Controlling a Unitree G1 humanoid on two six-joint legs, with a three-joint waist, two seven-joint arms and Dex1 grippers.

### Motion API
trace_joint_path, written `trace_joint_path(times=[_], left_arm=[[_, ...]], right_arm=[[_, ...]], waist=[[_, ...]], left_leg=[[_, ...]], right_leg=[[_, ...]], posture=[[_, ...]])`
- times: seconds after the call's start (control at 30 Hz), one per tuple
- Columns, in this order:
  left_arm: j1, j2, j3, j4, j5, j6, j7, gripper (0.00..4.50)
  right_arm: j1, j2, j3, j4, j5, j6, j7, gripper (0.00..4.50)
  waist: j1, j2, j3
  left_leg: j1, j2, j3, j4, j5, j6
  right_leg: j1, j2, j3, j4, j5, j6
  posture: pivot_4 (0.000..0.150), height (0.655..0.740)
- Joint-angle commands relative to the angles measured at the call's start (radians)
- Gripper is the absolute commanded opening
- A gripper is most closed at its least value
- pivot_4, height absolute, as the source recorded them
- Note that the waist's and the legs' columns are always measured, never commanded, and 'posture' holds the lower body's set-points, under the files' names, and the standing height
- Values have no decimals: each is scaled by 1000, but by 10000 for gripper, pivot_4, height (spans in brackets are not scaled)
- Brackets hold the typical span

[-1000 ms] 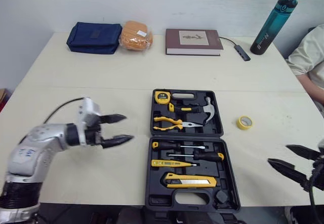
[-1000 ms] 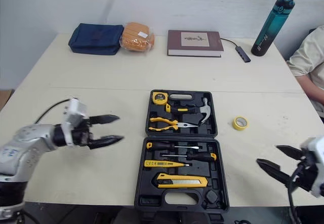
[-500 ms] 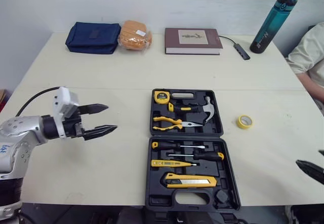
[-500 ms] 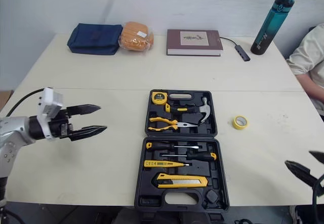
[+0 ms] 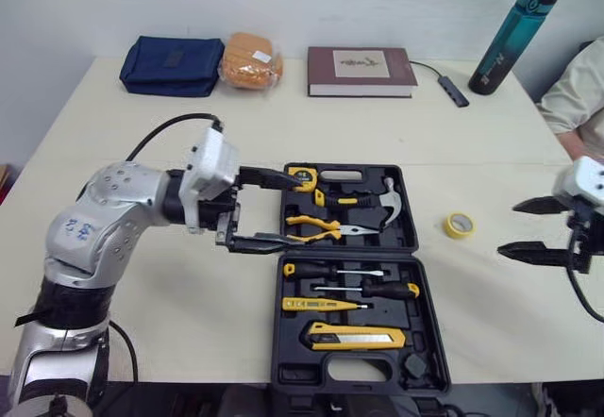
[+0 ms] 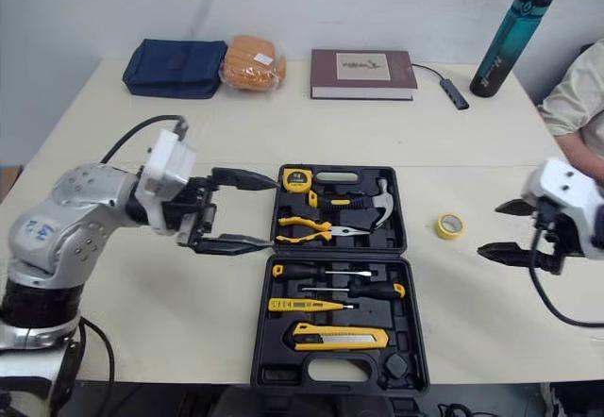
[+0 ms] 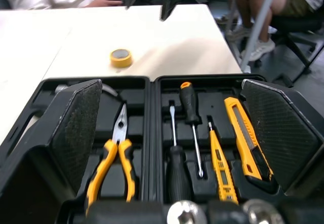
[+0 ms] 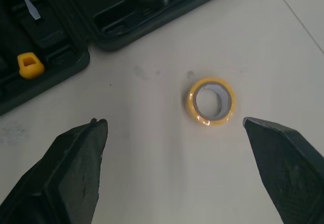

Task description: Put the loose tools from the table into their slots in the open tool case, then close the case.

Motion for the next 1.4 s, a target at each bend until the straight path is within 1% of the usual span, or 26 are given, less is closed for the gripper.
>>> trace_joint_path(times=[0.03,0.07,0.1,0.17,0.27,0.33,0.4,0.43,0.73,1.0,1.07,1.17,1.2,1.23,1.33,1.4], left_arm=[[-22,-30,-10,-1,-14,4,6,44800],[-20,-41,-14,-5,-20,8,7,44800],[-18,-54,-17,-10,-28,14,11,44800],[-17,-74,-21,-17,-35,24,19,44800],[-15,-102,-41,-23,-16,15,34,44800],[-12,-112,-48,-28,-5,11,40,45000],[-9,-115,-49,-32,-3,10,45,45000],[-5,-116,-49,-35,-2,10,48,45000],[7,-120,-54,-46,2,4,58,45000],[2,-129,-65,-41,11,-10,63,45000],[2,-129,-65,-42,11,-11,63,45000],[3,-128,-66,-43,12,-12,62,45000],[4,-128,-67,-44,13,-13,61,45000],[6,-128,-68,-46,13,-12,61,45000],[14,-128,-73,-55,9,-8,60,45000],[21,-128,-78,-56,11,-12,57,45000]], right_arm=[[-163,33,148,79,-128,-4,36,45000],[-207,47,199,99,-166,-15,59,45000],[-241,59,246,119,-203,-31,84,45000],[-287,79,304,153,-254,-61,122,45000],[-386,166,365,258,-329,-108,104,45000],[-419,200,385,299,-358,-135,114,39493],[-426,212,391,314,-376,-161,133,31305],[-431,217,395,321,-385,-173,140,26177],[-519,303,431,433,-475,-240,173,26177],[-575,381,456,538,-540,-282,168,26177],[-578,387,454,548,-550,-293,173,20554],[-578,389,446,550,-558,-300,179,8242],[-577,387,443,546,-558,-300,182,2760],[-574,383,439,540,-557,-299,185,695],[-549,348,412,483,-536,-316,208,695],[-495,297,354,347,-428,-302,287,695]], waist=[[-1,1,1],[-1,2,1],[-1,2,1],[-2,2,2],[-6,3,2],[-11,3,2],[-14,3,2],[-14,3,2],[-30,3,2],[-29,3,2],[-29,3,2],[-29,3,2],[-29,3,2],[-29,3,2],[-29,3,2],[-27,4,2]], left_leg=[[-3,0,0,3,0,0],[-10,1,0,9,0,0],[-12,1,0,10,0,0],[-12,1,0,11,0,0],[-11,1,0,13,0,0],[-11,1,1,13,0,0],[-11,1,0,13,0,0],[-11,2,0,13,0,0],[-10,2,0,14,0,-1],[-10,2,0,14,1,-1],[-10,2,0,14,1,-1],[-10,1,0,14,1,-1],[-10,2,0,14,1,-1],[-10,2,0,14,1,-1],[-10,2,0,14,1,-1],[-10,2,0,14,1,-1]], right_leg=[[-4,0,0,3,0,0],[-10,0,0,7,0,0],[-12,0,0,9,0,-1],[-12,0,0,11,-1,-1],[-12,0,0,12,-1,-2],[-12,0,1,13,-1,-1],[-12,0,0,13,-1,-2],[-12,1,0,14,-1,-2],[-12,0,0,15,-1,-2],[-12,0,0,16,-1,-2],[-12,0,0,16,-1,-2],[-12,0,0,16,-1,-2],[-12,0,0,16,-1,-2],[-12,0,0,16,-1,-2],[-12,0,0,16,-1,-2],[-12,0,0,16,-1,-2]], posture=[[1500,7400],[1500,7400],[1500,7400],[1500,7400],[1500,7400],[1500,7400],[1500,7400],[1500,7400],[1500,7400],[1500,7400],[1500,7400],[1500,7400],[1500,7400],[1500,7400],[1500,7400],[1500,7400]])
